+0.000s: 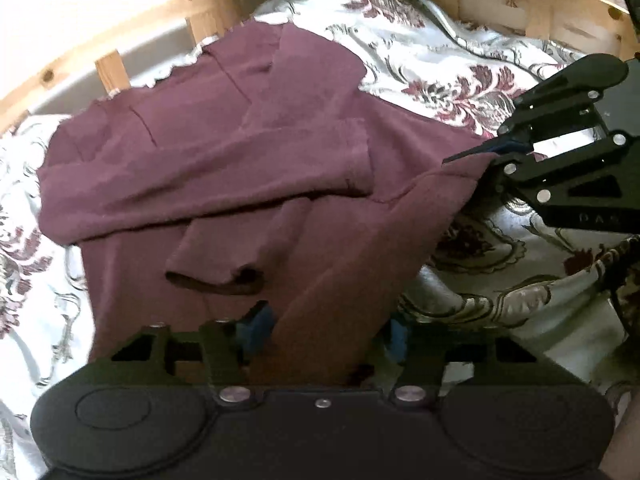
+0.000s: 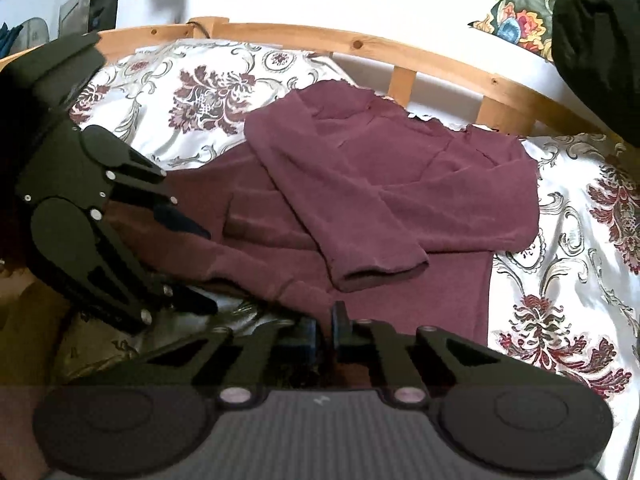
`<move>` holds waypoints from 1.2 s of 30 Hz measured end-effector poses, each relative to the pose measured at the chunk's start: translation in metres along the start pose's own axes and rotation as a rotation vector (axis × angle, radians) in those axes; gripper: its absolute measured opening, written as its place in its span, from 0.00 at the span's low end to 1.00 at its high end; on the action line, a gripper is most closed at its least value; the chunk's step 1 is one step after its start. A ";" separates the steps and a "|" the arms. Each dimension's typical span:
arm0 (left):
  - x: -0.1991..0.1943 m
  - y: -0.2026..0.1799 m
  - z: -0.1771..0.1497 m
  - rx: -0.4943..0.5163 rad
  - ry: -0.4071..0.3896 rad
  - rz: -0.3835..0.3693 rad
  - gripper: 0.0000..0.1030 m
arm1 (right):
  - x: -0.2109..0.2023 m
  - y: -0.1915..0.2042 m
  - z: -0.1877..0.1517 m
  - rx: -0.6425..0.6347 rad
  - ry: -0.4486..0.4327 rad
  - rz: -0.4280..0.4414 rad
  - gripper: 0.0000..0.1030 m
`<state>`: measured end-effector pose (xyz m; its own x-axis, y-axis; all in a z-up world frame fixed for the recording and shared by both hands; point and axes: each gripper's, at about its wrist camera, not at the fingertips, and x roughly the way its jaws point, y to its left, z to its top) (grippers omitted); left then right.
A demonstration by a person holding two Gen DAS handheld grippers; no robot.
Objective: Fold small clothes
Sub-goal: 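Grasp the hem with both tools and lift it toward the collar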
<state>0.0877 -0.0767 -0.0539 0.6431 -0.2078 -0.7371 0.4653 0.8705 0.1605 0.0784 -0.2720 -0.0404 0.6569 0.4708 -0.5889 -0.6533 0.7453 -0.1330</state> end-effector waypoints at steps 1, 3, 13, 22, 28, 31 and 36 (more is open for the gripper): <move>-0.003 0.000 -0.001 0.013 -0.010 0.011 0.50 | -0.001 0.000 0.000 0.004 -0.004 -0.002 0.07; -0.011 0.000 -0.005 0.045 -0.029 0.045 0.44 | -0.002 -0.001 0.001 0.012 -0.010 -0.007 0.07; -0.031 0.034 -0.041 0.013 0.032 0.206 0.33 | -0.003 -0.003 0.003 0.030 -0.016 -0.028 0.07; -0.044 0.063 -0.055 -0.114 -0.002 0.238 0.11 | 0.014 0.002 -0.007 -0.037 0.133 -0.081 0.45; -0.053 0.074 -0.043 -0.175 -0.069 0.212 0.06 | 0.013 0.007 -0.016 -0.086 0.216 -0.188 0.61; -0.060 0.085 -0.033 -0.226 -0.113 0.195 0.06 | 0.014 0.014 -0.020 -0.146 0.242 -0.235 0.63; -0.067 0.097 -0.020 -0.251 -0.169 0.198 0.06 | 0.015 0.020 -0.024 -0.235 0.259 -0.331 0.53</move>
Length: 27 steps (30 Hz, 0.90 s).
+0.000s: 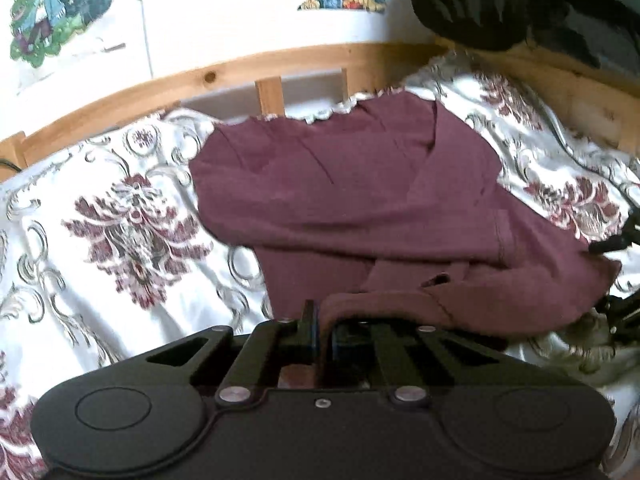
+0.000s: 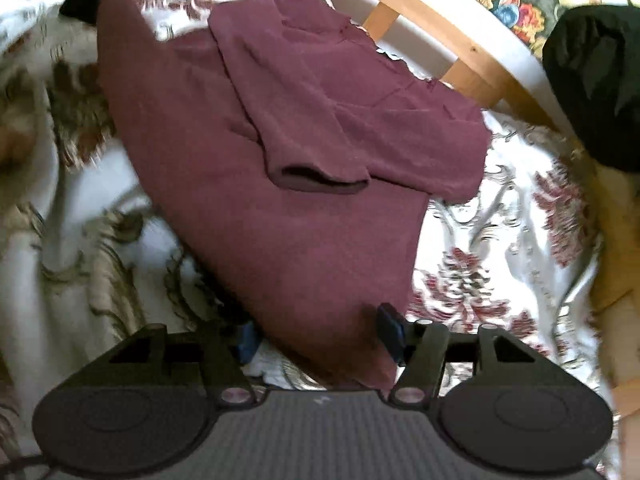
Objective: Fold small clothes
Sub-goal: 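Grasp the hem with both tools and lift it toward the collar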
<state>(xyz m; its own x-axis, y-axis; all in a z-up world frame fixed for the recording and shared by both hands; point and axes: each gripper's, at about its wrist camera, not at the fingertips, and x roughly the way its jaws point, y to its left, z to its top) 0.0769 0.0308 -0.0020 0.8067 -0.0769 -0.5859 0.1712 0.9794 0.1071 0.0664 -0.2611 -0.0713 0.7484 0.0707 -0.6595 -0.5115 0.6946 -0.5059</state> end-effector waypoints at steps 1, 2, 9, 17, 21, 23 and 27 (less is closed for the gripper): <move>-0.002 0.000 0.001 0.001 -0.008 0.002 0.05 | 0.000 -0.001 -0.001 0.003 0.003 -0.010 0.41; -0.004 0.001 0.001 0.000 -0.016 0.004 0.05 | -0.001 -0.002 -0.001 0.006 0.002 -0.019 0.35; -0.032 -0.007 -0.023 -0.020 -0.046 -0.003 0.05 | -0.040 -0.025 -0.005 0.092 -0.105 -0.062 0.06; -0.096 0.005 -0.054 -0.168 -0.126 -0.089 0.04 | -0.126 -0.042 -0.012 0.214 -0.184 -0.018 0.06; -0.123 0.014 -0.058 -0.197 -0.115 -0.162 0.04 | -0.162 -0.059 -0.023 0.414 -0.189 0.140 0.05; -0.135 0.020 -0.055 -0.204 -0.113 -0.189 0.04 | -0.174 -0.063 -0.026 0.454 -0.198 0.153 0.05; -0.150 0.020 -0.028 -0.138 -0.123 -0.207 0.04 | -0.186 -0.064 -0.013 0.380 -0.251 0.050 0.05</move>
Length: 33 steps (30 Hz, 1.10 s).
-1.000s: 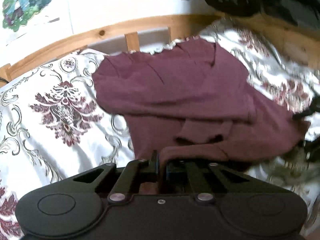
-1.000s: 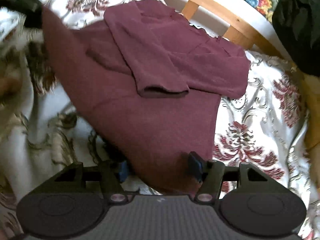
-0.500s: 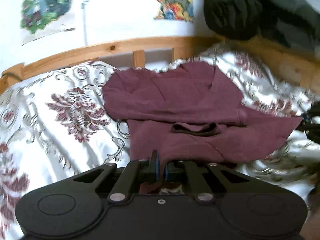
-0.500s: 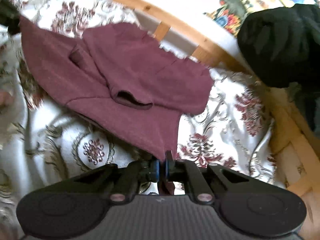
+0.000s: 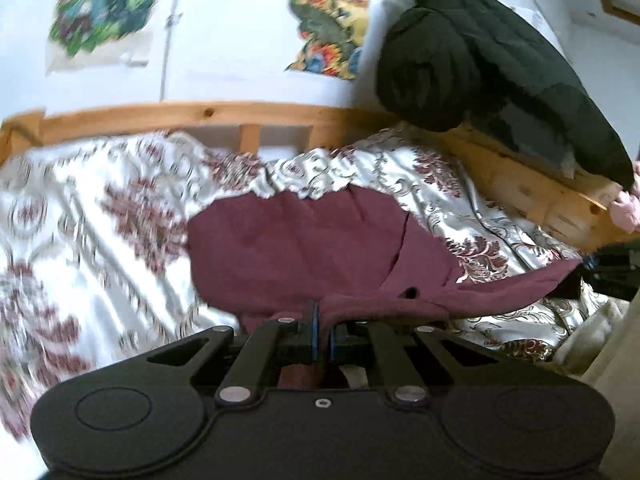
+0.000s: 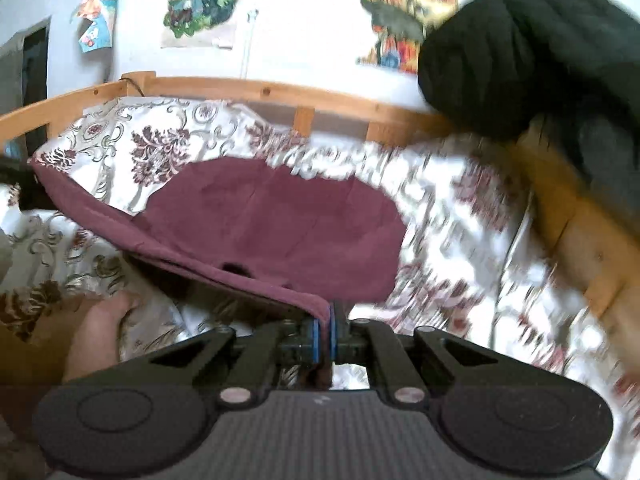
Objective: Fold small clothes
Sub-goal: 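Grasp the hem with both tools and lift it toward the collar, then lay the hem over the collar and open both tools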
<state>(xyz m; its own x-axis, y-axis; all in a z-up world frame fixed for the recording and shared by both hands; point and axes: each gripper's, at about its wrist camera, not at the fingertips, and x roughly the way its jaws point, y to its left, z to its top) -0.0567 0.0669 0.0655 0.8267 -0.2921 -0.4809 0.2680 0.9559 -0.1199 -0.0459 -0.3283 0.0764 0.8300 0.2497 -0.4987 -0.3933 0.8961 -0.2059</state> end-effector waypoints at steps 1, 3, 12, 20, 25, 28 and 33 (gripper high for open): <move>0.001 -0.001 0.008 0.014 0.002 0.001 0.04 | 0.001 0.001 0.005 -0.022 -0.017 -0.021 0.06; 0.006 -0.002 0.029 0.027 0.011 0.005 0.04 | 0.010 -0.002 0.015 -0.029 -0.051 -0.053 0.06; 0.085 0.016 0.127 0.045 0.127 0.116 0.05 | 0.104 -0.016 0.054 -0.058 -0.161 -0.204 0.06; 0.191 0.049 0.159 0.073 0.268 0.216 0.05 | 0.227 -0.028 0.082 -0.028 -0.133 -0.221 0.06; 0.247 0.080 0.153 0.024 0.337 0.242 0.05 | 0.280 -0.032 0.082 -0.014 -0.097 -0.186 0.06; 0.272 0.094 0.149 -0.013 0.356 0.244 0.05 | 0.298 -0.034 0.077 0.019 -0.077 -0.165 0.06; 0.307 0.108 0.137 -0.062 0.409 0.253 0.06 | 0.317 -0.041 0.065 0.069 -0.062 -0.134 0.07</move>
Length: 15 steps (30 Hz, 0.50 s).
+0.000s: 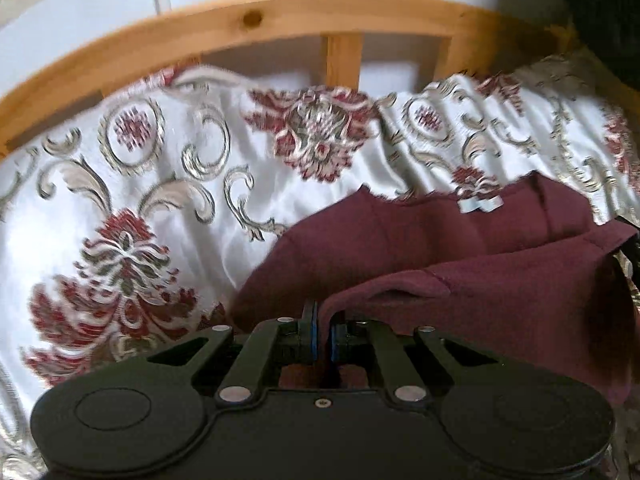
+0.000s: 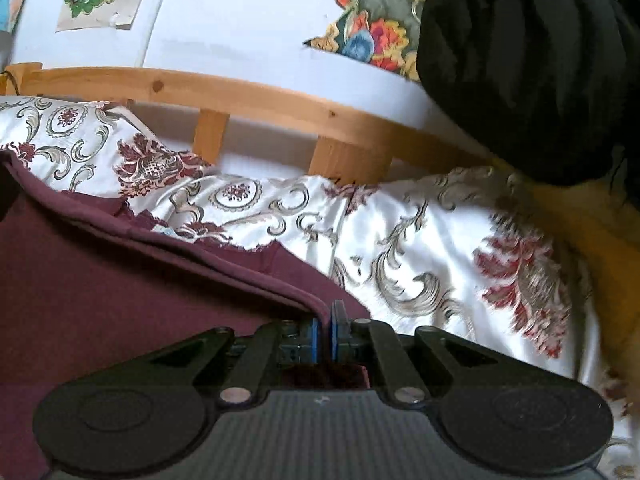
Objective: Fold small clothes
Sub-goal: 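Lay the hem over the collar and open both tools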
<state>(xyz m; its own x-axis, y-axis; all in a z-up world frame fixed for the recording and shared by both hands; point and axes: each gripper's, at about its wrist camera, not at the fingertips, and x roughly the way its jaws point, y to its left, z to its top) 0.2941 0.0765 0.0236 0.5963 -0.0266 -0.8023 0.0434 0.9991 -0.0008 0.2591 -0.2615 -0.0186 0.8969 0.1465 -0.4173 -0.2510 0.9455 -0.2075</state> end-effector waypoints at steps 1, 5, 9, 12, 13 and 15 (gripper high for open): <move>0.006 0.000 0.000 -0.006 0.010 0.000 0.06 | 0.003 -0.002 -0.003 0.016 0.005 0.005 0.09; 0.020 0.004 -0.002 -0.052 0.016 0.004 0.18 | 0.008 -0.009 -0.013 0.074 0.022 0.026 0.23; 0.024 0.014 -0.005 -0.139 0.002 0.018 0.30 | 0.003 -0.014 -0.019 0.092 0.014 0.050 0.63; 0.020 0.021 -0.008 -0.204 -0.029 0.029 0.54 | -0.001 -0.019 -0.020 0.100 0.016 0.076 0.80; 0.016 0.022 -0.010 -0.218 -0.050 0.029 0.65 | -0.003 -0.020 -0.020 0.103 0.013 0.081 0.86; 0.007 0.022 -0.014 -0.239 -0.102 0.031 0.77 | -0.006 -0.021 -0.021 0.113 0.006 0.086 0.88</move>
<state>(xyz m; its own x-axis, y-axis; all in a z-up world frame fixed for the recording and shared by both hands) 0.2882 0.0989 0.0096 0.6723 0.0126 -0.7401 -0.1594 0.9789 -0.1281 0.2515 -0.2885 -0.0299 0.8716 0.2270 -0.4345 -0.2840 0.9563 -0.0700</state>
